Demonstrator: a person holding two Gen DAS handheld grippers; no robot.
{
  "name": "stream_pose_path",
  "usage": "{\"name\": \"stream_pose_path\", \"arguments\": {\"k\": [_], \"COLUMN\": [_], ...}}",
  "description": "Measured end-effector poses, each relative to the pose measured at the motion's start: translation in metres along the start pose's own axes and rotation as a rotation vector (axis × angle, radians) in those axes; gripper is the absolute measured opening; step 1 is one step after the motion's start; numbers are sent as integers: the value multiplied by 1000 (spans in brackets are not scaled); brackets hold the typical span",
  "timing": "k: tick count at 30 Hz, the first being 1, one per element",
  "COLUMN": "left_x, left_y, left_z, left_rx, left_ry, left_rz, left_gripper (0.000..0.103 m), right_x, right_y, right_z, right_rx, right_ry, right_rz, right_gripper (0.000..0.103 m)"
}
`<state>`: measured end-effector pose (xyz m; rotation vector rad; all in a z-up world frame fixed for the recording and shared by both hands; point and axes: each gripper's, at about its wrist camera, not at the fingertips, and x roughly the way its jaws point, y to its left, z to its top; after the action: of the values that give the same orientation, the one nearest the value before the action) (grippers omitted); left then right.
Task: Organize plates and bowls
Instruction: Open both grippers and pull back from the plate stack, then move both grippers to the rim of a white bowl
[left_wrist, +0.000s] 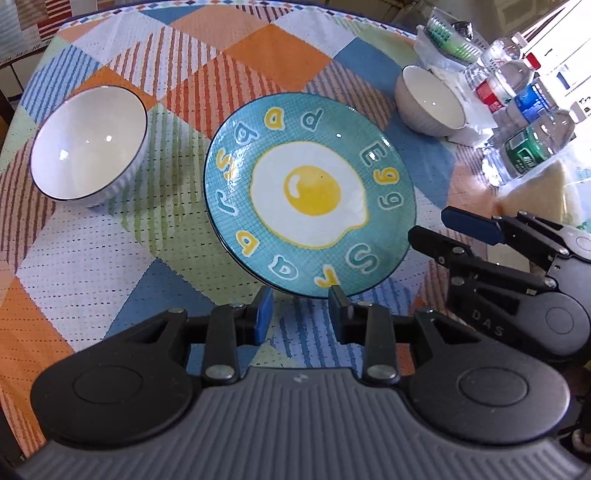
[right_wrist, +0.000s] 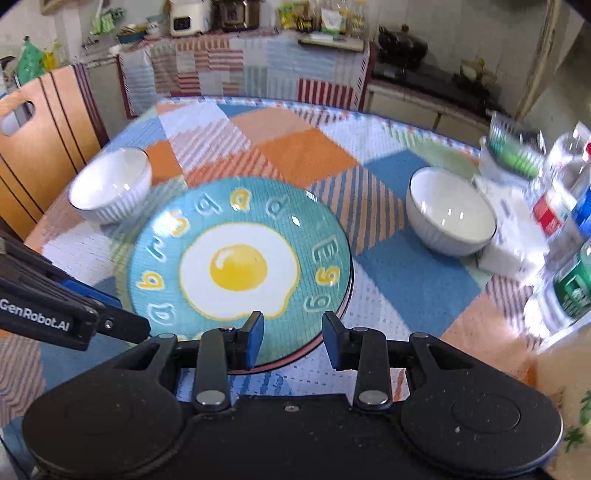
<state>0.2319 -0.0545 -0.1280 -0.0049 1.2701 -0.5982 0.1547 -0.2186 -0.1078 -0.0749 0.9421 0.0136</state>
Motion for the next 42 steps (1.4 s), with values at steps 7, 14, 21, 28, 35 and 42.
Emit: {"name": "stream_pose_path", "arguments": {"k": [7, 14, 21, 28, 35, 42], "left_x": [-35, -71, -98, -109, -101, -78], "left_y": [-3, -1, 14, 49, 86, 117], "left_z": [-8, -18, -24, -23, -14, 8], "left_rx": [33, 72, 79, 30, 1, 2], "left_ry": [-29, -80, -116, -139, -183, -244], "left_rz": [24, 55, 126, 183, 206, 237], "left_gripper": [31, 31, 33, 42, 55, 69], "right_x": [-44, -71, -72, -44, -8, 38], "right_y": [4, 23, 41, 42, 59, 97], "right_z": [2, 10, 15, 8, 20, 48], "right_rx": [-41, -103, -129, -127, -115, -200], "right_ry": [-40, -100, -130, -163, -185, -173], "right_rz": [31, 68, 134, 224, 284, 328], "right_gripper": [40, 57, 72, 75, 92, 94]}}
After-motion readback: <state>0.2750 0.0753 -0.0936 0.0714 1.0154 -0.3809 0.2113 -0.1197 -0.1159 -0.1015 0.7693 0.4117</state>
